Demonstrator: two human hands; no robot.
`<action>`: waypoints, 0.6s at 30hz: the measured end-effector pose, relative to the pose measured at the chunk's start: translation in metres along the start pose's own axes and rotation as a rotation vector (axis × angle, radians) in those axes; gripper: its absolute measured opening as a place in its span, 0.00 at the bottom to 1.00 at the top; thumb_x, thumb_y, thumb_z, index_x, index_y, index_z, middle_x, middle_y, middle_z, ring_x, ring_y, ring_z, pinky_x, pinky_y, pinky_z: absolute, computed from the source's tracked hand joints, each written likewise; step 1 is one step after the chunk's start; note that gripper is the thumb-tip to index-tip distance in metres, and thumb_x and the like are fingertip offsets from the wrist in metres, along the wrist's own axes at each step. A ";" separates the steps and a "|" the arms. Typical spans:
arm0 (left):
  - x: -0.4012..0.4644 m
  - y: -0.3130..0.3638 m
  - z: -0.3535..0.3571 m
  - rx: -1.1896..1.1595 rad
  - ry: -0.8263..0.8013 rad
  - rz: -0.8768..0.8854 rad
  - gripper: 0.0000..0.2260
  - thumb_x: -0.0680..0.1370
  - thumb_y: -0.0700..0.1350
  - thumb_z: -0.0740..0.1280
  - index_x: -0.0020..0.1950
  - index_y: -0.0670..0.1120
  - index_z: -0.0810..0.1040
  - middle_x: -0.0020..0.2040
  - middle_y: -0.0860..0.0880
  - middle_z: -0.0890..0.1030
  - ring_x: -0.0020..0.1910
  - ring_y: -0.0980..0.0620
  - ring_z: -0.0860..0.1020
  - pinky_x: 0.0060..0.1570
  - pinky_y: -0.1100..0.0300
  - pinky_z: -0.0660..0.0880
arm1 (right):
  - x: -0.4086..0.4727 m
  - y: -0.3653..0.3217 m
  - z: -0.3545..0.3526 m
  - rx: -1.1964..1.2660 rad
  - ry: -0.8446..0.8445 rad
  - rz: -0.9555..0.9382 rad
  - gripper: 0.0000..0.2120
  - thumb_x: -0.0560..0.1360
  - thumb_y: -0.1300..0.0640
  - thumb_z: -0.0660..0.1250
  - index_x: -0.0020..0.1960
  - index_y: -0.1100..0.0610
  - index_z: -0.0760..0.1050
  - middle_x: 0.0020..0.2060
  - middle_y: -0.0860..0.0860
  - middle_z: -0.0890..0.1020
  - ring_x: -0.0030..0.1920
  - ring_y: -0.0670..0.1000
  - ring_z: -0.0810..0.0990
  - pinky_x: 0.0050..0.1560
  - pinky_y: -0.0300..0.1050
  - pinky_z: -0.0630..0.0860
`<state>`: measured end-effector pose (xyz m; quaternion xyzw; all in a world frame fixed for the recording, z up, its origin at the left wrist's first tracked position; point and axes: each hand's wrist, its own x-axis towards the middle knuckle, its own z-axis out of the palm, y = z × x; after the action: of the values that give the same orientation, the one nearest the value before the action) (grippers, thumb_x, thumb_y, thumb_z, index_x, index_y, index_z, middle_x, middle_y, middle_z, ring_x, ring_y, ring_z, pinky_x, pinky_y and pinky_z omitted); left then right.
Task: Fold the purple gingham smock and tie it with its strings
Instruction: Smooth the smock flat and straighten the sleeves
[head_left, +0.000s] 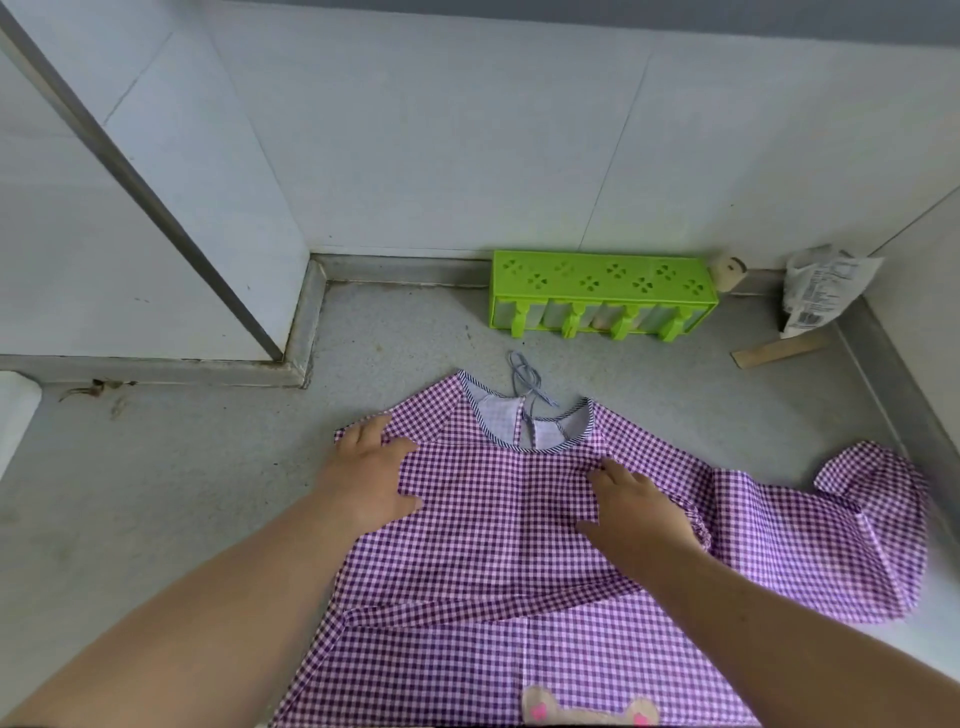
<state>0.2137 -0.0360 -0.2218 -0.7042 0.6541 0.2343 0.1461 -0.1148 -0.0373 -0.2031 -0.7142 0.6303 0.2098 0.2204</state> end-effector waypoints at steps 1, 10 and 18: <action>0.000 -0.002 0.001 -0.062 0.020 -0.078 0.41 0.74 0.66 0.72 0.82 0.59 0.58 0.84 0.48 0.50 0.83 0.42 0.52 0.80 0.41 0.58 | -0.001 -0.003 0.006 -0.002 -0.048 0.021 0.45 0.77 0.34 0.67 0.84 0.52 0.50 0.84 0.49 0.48 0.82 0.58 0.55 0.73 0.61 0.70; 0.038 -0.040 0.031 -0.822 0.027 -0.737 0.53 0.60 0.71 0.73 0.78 0.43 0.67 0.72 0.40 0.76 0.65 0.37 0.79 0.65 0.40 0.78 | 0.012 0.006 0.017 0.006 -0.108 0.004 0.61 0.71 0.28 0.69 0.83 0.53 0.32 0.80 0.49 0.29 0.82 0.54 0.34 0.81 0.60 0.55; 0.015 -0.007 -0.016 -0.757 0.011 -0.431 0.20 0.85 0.51 0.64 0.75 0.45 0.75 0.70 0.42 0.79 0.65 0.40 0.79 0.64 0.48 0.74 | 0.042 0.014 -0.002 -0.005 -0.120 -0.028 0.61 0.72 0.31 0.71 0.83 0.53 0.32 0.81 0.48 0.30 0.82 0.53 0.34 0.82 0.59 0.51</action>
<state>0.2230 -0.0562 -0.2160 -0.8299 0.3610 0.4179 -0.0802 -0.1238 -0.0734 -0.2266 -0.7095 0.6055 0.2507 0.2590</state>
